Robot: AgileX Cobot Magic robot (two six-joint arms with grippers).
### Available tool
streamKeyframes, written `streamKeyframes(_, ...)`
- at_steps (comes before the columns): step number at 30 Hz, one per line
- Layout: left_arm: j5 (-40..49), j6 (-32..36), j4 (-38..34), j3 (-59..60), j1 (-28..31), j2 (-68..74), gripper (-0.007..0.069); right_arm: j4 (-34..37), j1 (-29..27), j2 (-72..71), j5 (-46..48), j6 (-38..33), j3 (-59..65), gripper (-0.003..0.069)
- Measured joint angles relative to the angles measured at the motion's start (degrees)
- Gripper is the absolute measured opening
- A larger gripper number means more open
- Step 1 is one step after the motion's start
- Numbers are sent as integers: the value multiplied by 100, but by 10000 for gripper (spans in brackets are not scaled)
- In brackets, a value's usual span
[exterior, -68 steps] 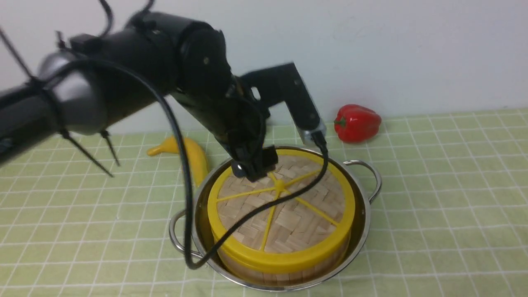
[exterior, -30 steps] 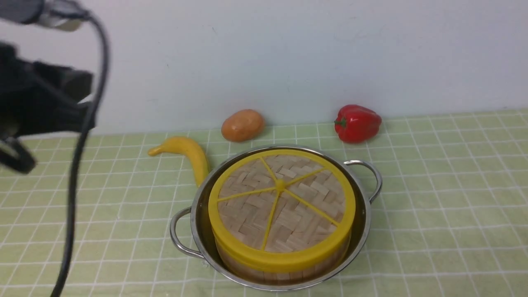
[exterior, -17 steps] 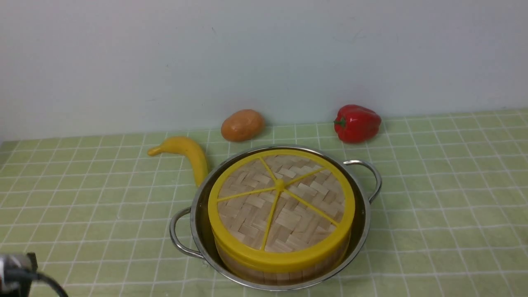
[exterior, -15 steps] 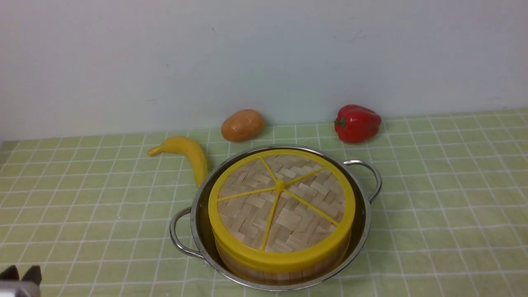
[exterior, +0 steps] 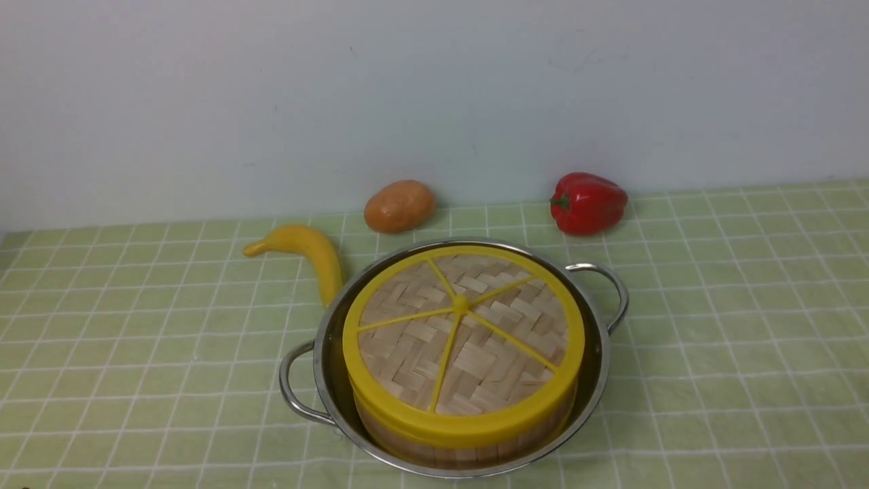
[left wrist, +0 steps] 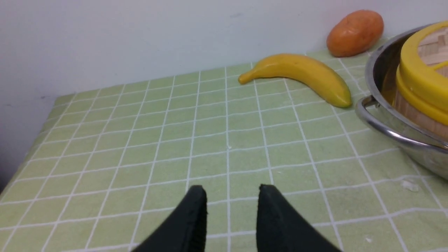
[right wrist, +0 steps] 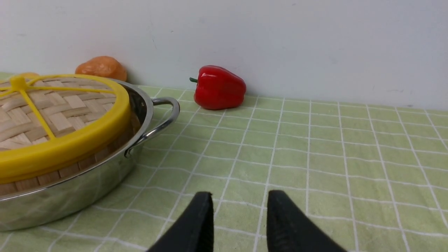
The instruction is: Place the steamer in the pot on the green tablecloth, and put the lid on the steamer.
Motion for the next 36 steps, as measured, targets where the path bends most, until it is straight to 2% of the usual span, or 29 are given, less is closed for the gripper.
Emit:
streamKeyframes(7,12,-252,0,0,-7,-7,211,0,0,0,0,0,0,241)
streamKeyframes(21,12,-252,0,0,-7,-11,242,0,0,0,0,0,0,241)
streamKeyframes(36,12,-254,0,0,-7,-11,243,0,0,0,0,0,0,241)
